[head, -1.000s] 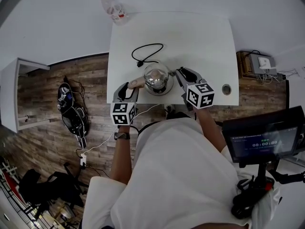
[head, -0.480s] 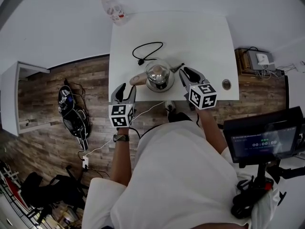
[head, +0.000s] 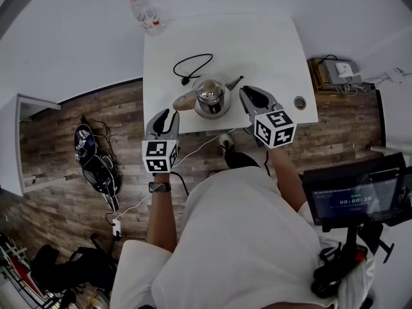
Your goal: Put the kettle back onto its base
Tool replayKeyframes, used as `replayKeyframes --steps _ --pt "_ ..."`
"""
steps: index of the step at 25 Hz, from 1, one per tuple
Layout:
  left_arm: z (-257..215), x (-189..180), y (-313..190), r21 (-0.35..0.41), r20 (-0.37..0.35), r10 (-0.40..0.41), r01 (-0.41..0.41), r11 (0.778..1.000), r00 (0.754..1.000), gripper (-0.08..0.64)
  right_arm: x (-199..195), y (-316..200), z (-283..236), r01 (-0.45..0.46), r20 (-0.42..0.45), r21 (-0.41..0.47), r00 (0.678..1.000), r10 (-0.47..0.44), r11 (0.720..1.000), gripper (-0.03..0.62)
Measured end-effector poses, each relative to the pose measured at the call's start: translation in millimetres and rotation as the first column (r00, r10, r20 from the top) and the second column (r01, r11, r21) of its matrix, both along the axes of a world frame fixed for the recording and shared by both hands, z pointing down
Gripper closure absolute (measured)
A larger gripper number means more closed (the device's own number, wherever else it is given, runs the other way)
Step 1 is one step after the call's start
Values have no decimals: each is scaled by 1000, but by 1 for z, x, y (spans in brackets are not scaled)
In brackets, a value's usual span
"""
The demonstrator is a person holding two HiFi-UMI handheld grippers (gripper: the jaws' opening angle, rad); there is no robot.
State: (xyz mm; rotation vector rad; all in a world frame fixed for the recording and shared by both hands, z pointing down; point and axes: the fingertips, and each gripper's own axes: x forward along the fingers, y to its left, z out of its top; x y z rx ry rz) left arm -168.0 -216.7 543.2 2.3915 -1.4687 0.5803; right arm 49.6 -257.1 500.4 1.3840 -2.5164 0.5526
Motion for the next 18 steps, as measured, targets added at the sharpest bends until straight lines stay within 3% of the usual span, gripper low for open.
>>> replayKeyframes --steps 3,7,15,18 --pt "-19 6 -9 36 -2 30 -30 999 1000 465 3 -7 -18 -22 9 30 1000 22 999 575" --pt "-51 19 -22 105 -9 69 -68 992 998 554 10 -14 -43 -48 6 62 999 48 997 591" --pt "-132 38 -15 250 -40 121 -107 962 992 554 0 7 -116 -53 -15 187 998 57 981 592" --pt "-152 50 -33 291 -50 130 -110 950 990 554 3 -8 -131 -46 2 208 999 47 977 592"
